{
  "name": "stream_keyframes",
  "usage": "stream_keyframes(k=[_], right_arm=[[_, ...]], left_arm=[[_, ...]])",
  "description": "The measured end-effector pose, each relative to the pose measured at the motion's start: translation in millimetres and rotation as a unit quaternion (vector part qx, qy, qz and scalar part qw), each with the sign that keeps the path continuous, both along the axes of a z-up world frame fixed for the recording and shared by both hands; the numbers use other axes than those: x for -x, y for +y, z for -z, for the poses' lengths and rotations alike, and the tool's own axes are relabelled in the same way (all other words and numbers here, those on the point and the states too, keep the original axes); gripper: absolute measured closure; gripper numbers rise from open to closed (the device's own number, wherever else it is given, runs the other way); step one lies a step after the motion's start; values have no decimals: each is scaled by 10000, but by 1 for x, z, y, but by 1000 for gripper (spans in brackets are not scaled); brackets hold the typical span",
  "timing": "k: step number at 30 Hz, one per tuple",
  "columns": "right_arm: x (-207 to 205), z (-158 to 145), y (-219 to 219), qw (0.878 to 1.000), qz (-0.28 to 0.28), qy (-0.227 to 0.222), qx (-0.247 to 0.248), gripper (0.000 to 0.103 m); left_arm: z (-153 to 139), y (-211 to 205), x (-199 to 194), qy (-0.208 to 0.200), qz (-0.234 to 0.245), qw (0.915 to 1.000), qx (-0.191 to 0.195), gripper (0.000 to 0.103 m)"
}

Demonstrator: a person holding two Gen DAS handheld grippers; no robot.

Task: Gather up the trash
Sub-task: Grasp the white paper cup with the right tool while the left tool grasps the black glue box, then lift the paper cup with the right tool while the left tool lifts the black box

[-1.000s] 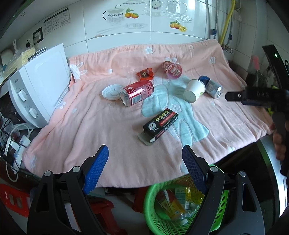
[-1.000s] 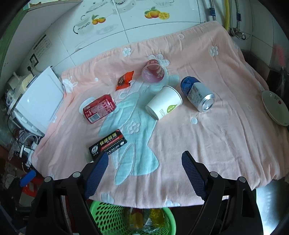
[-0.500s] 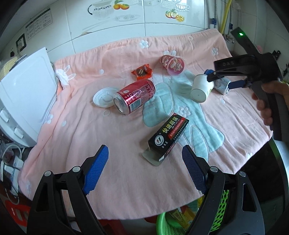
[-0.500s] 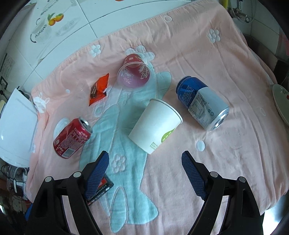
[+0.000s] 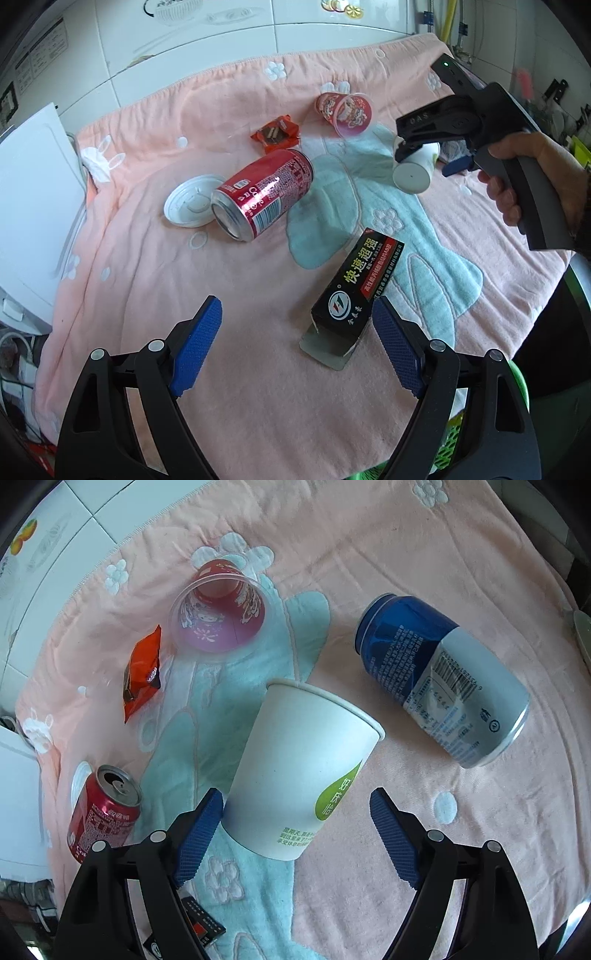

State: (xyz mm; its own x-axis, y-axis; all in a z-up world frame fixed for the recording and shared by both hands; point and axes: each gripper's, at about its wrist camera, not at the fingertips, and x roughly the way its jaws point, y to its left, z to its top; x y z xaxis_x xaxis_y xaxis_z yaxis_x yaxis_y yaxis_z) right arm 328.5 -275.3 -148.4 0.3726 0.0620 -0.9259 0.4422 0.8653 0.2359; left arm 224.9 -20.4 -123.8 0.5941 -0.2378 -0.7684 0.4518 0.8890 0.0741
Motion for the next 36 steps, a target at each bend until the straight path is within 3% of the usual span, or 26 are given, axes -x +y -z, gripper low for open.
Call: stream_keyframes(k=[2,17,21,25,36], right_arm=[[-5,2,1,10000,4,52,-9,33],[-13,7,-7,9999,-103,-11,28,37],[0,-6,1,9990,-343,-164,239,40],[21,-26,11,9952,-688,-375,586,41],[92,-57,42,9774,-1514,-761,1260,41]], left_arm=[[2,-3,-2,1,76,10000,13,21],[26,-38,-33,416,731,9965,-1,32],[37,-46,-42,552,832,9949,-118,38],[43,-49,-48,779,913,9927,81,39],[46,-62,-41,787,1136,9904,70,39]])
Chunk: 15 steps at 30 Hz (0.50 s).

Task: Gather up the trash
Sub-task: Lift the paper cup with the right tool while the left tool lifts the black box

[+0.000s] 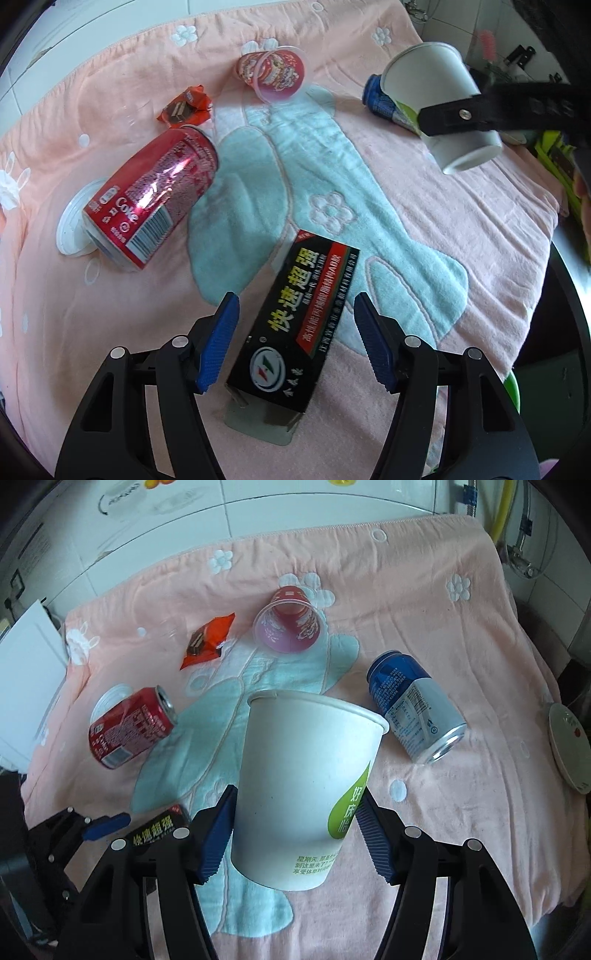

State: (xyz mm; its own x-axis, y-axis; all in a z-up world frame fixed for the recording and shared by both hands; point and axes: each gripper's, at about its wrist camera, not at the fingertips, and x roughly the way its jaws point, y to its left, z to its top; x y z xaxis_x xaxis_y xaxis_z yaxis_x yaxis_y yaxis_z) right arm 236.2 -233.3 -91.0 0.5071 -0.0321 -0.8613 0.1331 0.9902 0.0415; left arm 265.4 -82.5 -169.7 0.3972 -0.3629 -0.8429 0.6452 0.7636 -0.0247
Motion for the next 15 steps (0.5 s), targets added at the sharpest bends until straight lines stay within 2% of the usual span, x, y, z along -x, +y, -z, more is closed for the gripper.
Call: stream_keyframes(k=[3,11,15], right_arm=[[24,-6,9,9995,-223,-90,188,41],[82,-18,16,9983,-436,-288,249,41],[109,-22,20,9976,-523,-349,296,41]], left_arm=[[5,-2,0,54,-21,9999,-95,47],[8,-2,2,14,-228,9997,-104,49],[2,-1,14,-87,-368,9992,-99,54]])
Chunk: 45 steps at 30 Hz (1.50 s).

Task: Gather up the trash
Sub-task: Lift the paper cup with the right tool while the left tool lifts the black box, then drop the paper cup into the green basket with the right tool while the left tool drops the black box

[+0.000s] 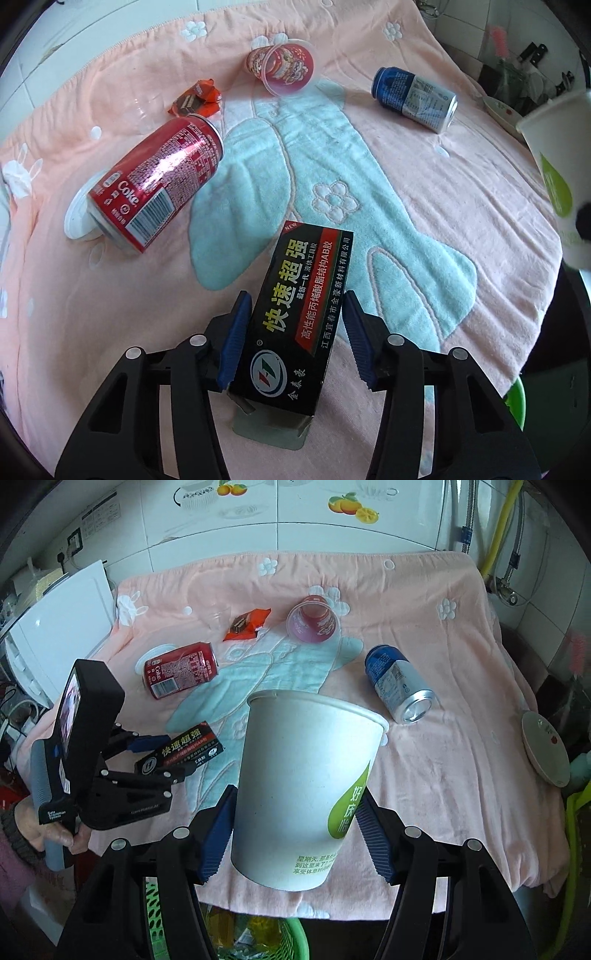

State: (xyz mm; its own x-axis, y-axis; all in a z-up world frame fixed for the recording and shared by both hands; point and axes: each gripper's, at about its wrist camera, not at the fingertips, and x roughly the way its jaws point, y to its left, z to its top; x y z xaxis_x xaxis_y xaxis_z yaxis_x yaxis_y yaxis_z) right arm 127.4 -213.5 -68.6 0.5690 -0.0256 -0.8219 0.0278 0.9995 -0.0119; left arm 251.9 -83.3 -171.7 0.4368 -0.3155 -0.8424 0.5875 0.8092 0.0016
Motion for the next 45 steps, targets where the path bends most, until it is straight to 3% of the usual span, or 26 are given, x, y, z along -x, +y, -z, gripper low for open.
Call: stream_keyframes(k=[7,12,17,28,36,45], right_arm=[[48,-6,12,9991,-310,-83,280,41],[82,-9,21,9967,-516,-147,605,41],[115,-12,32,9941,-746,-218,757,41],[158,-2,58,9893,-1144,-188,885,41],[164,8,78,9862,-1407,-101,865,41],[169,5,86,9848,-1520,-158,821,32]], left_arm=[[-42,17,51,-412,-167,9987,241,55],[-74,31,109,-953,-324,9949,114,55],[-91,46,161,-1174,-487,9917,168,55],[-83,75,232,-1082,-1107,9875,306,55],[-75,90,249,-985,-1440,9841,327,55],[-68,91,253,-855,-1514,9840,382,55]])
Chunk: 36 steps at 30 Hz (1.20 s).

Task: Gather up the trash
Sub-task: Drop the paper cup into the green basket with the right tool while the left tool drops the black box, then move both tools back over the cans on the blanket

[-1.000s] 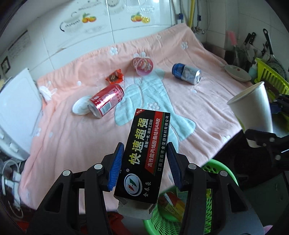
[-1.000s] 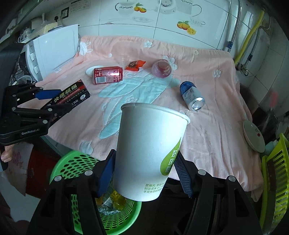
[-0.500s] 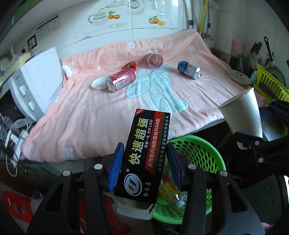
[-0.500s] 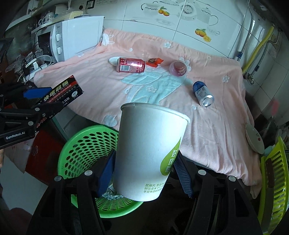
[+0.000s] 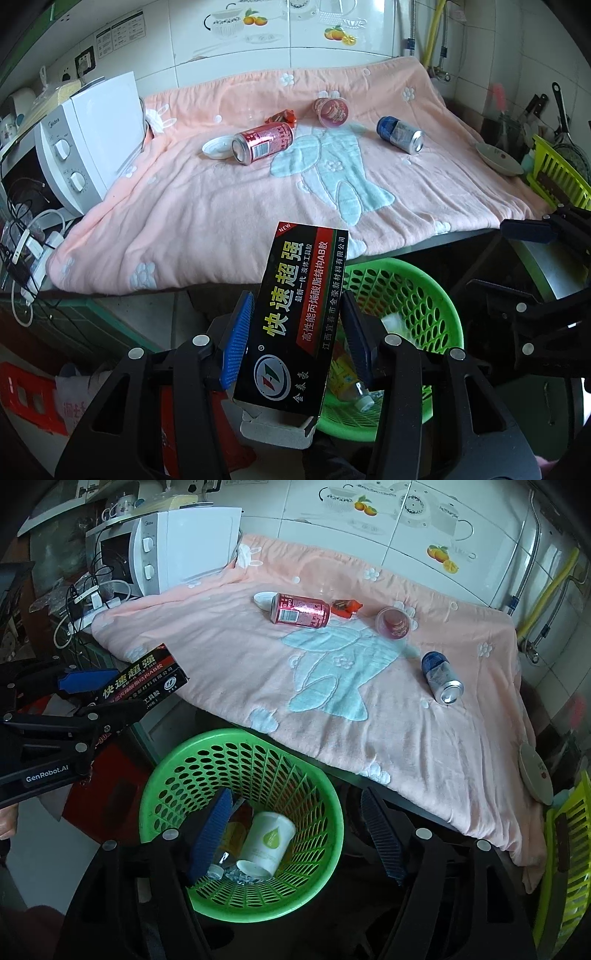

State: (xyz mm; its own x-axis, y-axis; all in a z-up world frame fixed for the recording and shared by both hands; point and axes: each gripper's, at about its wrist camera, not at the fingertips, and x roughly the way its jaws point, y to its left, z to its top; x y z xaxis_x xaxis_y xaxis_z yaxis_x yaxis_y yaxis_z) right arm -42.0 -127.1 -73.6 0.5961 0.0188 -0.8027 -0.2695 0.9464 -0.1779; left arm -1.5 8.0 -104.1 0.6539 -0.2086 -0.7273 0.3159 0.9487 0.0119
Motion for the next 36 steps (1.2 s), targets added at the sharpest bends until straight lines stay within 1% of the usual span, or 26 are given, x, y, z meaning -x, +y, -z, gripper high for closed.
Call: stream_keyframes(k=[5,11,16,24,26,28,31,36], right_arm=[[3,-2,-2,10000,70,-24,21,30],[7,-4,-7,9998,192,-62,57,27],[10,-4,-15,9994,318,-41,85,27],[11,-8,-25,9987,493,-75,61,27],[10,-8,-26,9987,509,-77,55,27],[10,-8,-28,9986,524,-84,49,27],[9,-7,-30,9985,543,-75,44,27],[2,-8,-36,9982,588,-68,20,26]], left_arm=[[6,-3,0,68,57,10000,20,55],[17,-12,-3,263,191,9995,32,55],[25,-21,-4,424,307,9986,22,55],[27,-35,-4,501,489,9975,40,52],[27,-38,-3,497,519,9974,10,50],[26,-40,-3,484,553,9973,10,44],[23,-43,-3,457,581,9973,14,39],[21,-44,-6,431,558,9975,-50,38]])
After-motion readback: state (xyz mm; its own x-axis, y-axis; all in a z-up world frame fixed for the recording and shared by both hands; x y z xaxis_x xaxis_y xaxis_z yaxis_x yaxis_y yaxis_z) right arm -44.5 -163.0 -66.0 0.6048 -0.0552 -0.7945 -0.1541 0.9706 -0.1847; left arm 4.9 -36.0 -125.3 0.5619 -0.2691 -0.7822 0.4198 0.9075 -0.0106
